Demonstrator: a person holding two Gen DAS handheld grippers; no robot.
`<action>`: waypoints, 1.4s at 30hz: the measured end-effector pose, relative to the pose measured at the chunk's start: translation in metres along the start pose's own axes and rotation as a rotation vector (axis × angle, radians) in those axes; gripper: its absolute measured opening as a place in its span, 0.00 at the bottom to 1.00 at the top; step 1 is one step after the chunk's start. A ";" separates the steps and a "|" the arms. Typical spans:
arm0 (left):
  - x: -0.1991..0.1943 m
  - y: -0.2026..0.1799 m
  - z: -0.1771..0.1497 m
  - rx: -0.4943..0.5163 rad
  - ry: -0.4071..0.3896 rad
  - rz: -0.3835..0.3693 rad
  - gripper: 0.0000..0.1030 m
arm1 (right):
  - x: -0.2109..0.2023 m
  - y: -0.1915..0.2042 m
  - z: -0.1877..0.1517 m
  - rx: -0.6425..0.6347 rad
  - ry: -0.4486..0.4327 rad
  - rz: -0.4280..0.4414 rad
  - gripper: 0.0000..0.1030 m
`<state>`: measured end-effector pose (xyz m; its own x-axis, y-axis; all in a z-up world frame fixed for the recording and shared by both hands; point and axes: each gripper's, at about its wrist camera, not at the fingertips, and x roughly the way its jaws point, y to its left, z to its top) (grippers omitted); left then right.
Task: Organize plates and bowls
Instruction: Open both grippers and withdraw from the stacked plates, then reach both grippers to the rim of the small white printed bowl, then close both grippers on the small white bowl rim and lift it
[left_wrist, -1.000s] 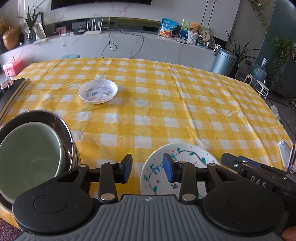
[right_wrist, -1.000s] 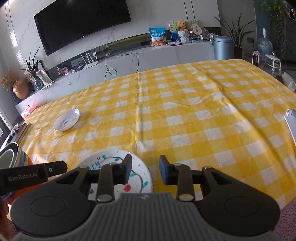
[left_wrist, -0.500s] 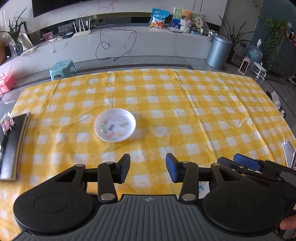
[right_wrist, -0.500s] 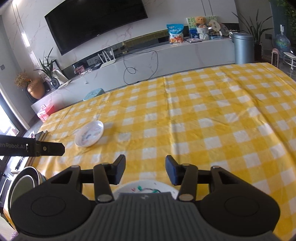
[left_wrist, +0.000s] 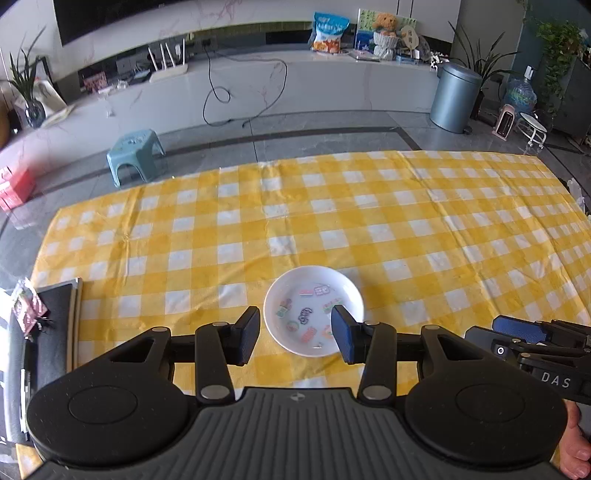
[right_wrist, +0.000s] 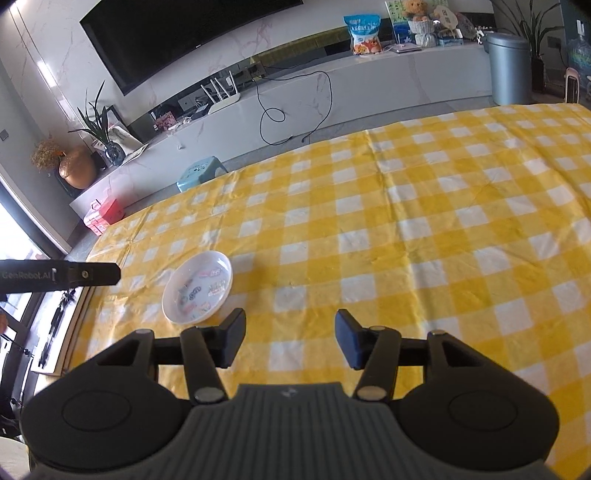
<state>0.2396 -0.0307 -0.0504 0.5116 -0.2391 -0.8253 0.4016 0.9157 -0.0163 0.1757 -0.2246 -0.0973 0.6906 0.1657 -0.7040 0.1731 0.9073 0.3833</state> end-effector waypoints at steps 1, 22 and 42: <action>0.006 0.007 0.002 -0.010 0.011 -0.010 0.49 | 0.004 0.002 0.002 0.004 0.003 0.002 0.52; 0.082 0.054 0.000 -0.104 0.118 -0.099 0.36 | 0.096 0.040 0.018 0.100 0.110 0.111 0.36; 0.065 0.038 0.008 -0.031 0.126 -0.105 0.04 | 0.106 0.043 0.018 0.163 0.153 0.084 0.03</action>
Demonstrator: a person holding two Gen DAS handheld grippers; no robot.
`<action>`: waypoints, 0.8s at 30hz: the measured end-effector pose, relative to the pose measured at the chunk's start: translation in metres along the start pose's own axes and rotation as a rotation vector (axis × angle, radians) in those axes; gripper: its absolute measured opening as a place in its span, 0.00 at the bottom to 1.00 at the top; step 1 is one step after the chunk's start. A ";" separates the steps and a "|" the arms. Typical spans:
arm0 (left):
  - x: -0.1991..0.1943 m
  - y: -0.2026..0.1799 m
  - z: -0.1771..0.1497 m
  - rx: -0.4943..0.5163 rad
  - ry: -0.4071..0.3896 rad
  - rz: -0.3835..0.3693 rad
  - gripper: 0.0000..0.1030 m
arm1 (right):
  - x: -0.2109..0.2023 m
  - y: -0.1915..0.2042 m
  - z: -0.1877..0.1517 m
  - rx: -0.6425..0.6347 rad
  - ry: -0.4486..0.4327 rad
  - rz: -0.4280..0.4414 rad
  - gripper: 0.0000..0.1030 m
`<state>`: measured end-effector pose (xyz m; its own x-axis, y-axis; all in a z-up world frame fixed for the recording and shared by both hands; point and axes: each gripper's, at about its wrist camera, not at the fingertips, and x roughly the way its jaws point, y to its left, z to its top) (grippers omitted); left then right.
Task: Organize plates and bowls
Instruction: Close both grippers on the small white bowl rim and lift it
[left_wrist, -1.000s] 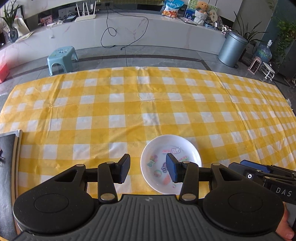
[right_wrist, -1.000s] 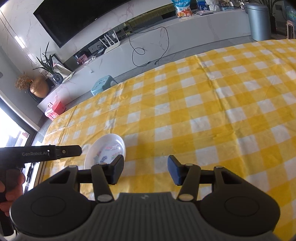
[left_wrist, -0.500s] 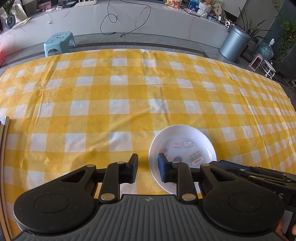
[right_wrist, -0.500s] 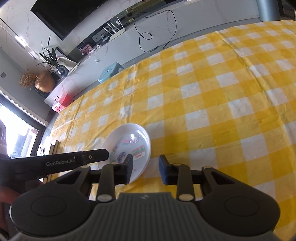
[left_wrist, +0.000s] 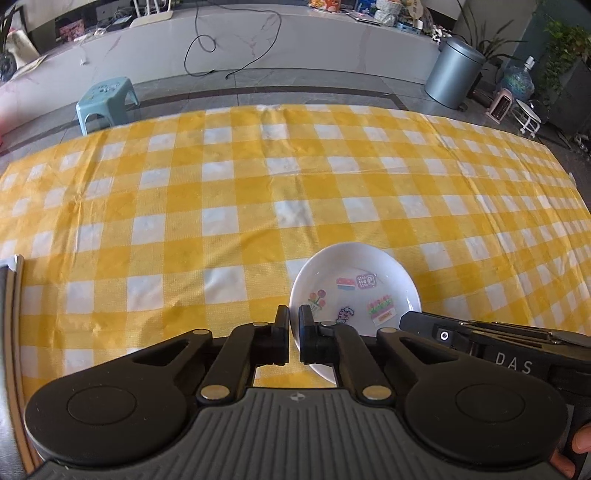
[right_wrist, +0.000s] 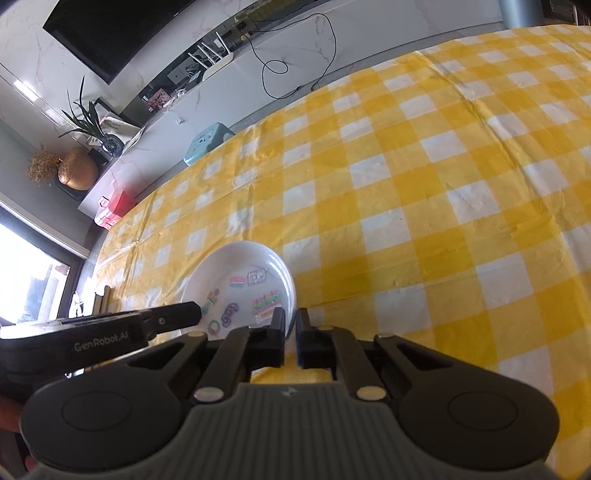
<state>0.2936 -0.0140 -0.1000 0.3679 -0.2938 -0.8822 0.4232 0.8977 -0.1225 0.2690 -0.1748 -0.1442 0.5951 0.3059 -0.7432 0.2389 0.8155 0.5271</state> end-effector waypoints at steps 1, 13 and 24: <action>-0.006 -0.003 0.002 0.008 -0.002 0.003 0.04 | -0.005 0.000 0.000 0.002 -0.002 0.005 0.03; -0.074 -0.085 -0.011 0.077 -0.052 0.060 0.03 | -0.099 -0.017 -0.018 0.072 -0.073 0.062 0.03; -0.107 -0.153 -0.065 0.009 -0.097 0.003 0.02 | -0.178 -0.073 -0.060 0.119 -0.098 0.051 0.01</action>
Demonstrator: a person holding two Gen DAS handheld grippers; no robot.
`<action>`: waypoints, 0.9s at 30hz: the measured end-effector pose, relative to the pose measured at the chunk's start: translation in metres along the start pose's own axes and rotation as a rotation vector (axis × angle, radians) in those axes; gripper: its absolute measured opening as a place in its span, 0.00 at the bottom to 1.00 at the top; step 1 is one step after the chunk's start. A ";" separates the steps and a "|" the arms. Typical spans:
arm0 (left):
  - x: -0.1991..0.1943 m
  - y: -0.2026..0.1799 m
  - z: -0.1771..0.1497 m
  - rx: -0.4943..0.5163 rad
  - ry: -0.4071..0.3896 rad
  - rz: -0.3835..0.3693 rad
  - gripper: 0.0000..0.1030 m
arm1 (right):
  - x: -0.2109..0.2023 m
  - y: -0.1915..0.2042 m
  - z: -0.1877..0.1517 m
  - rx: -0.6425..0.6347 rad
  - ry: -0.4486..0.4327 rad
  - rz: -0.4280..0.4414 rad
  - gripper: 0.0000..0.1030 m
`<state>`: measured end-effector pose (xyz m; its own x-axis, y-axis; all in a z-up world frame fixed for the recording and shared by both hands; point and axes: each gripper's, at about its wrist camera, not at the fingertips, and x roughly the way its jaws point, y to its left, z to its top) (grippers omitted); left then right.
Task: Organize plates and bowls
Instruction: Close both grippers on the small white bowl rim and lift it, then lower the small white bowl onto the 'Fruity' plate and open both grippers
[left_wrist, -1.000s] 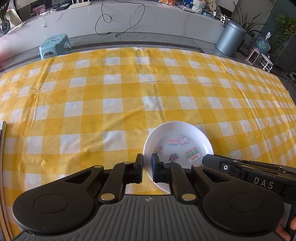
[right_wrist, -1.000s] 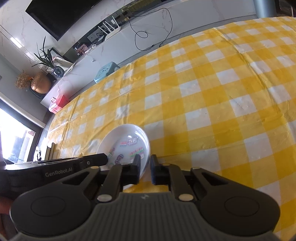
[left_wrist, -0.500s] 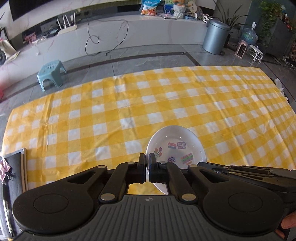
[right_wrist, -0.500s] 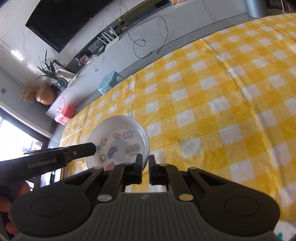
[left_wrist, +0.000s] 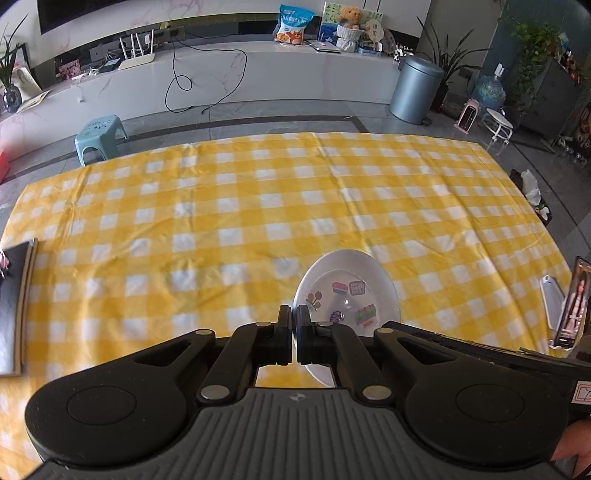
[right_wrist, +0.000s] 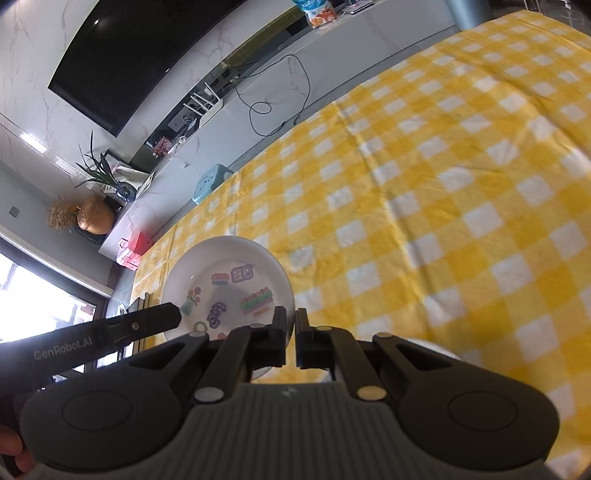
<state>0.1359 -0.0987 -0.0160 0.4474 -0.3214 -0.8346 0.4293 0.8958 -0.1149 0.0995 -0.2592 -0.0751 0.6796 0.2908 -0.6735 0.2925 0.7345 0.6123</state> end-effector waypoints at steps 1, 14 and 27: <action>0.000 -0.004 -0.005 -0.010 0.000 -0.007 0.02 | -0.007 -0.004 -0.003 0.000 -0.002 -0.007 0.01; 0.019 -0.031 -0.082 -0.293 0.030 -0.124 0.02 | -0.053 -0.070 -0.046 0.072 0.021 -0.094 0.00; 0.041 -0.014 -0.109 -0.405 0.067 -0.082 0.02 | -0.036 -0.076 -0.060 0.078 0.061 -0.110 0.00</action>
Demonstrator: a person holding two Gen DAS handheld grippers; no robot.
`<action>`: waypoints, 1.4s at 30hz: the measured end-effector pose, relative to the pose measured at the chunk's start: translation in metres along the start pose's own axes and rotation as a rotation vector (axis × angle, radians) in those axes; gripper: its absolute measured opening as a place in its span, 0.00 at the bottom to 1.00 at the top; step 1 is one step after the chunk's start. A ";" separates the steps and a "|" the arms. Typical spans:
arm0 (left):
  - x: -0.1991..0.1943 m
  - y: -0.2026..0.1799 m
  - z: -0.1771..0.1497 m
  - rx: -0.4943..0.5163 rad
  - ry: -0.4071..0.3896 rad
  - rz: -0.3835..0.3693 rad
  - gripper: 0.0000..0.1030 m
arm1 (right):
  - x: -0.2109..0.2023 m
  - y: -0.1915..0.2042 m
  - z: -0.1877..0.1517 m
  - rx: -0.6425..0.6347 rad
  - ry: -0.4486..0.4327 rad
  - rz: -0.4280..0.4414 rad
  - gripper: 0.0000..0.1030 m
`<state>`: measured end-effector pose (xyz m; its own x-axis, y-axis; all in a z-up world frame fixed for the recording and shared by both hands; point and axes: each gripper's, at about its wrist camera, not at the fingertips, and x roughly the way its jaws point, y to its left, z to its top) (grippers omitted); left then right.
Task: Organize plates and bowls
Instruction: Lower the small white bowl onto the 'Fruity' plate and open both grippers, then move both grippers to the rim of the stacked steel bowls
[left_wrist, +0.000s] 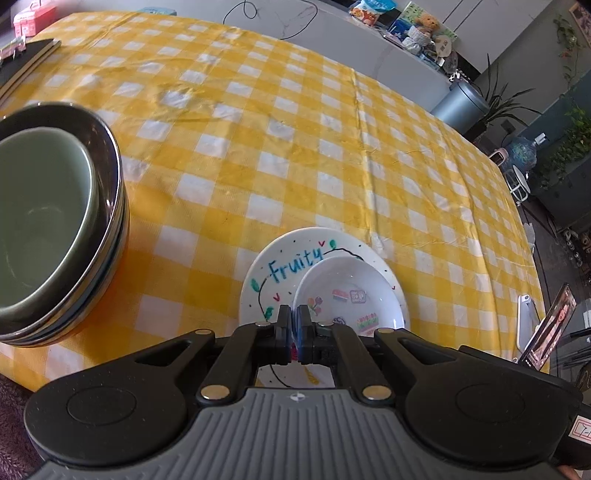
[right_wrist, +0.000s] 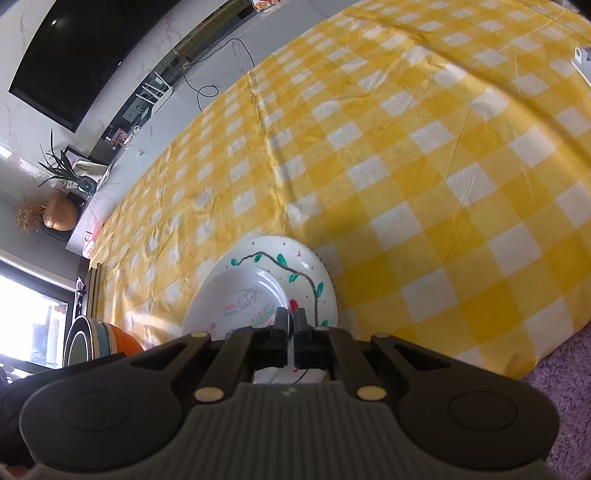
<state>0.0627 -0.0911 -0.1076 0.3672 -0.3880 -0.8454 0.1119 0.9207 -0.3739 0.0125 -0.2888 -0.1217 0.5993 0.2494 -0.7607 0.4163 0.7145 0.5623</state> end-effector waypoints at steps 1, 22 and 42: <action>0.001 0.000 -0.001 -0.001 -0.001 0.004 0.02 | 0.001 0.000 0.000 0.002 0.001 -0.001 0.00; 0.006 -0.002 -0.006 0.072 -0.039 0.038 0.18 | 0.006 0.010 -0.004 -0.108 -0.069 -0.058 0.11; -0.063 -0.026 -0.004 0.277 -0.284 0.048 0.74 | -0.032 0.039 -0.009 -0.269 -0.282 0.001 0.65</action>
<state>0.0327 -0.0907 -0.0466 0.6141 -0.3528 -0.7060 0.3188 0.9292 -0.1870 0.0033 -0.2629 -0.0779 0.7795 0.0878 -0.6203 0.2435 0.8698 0.4291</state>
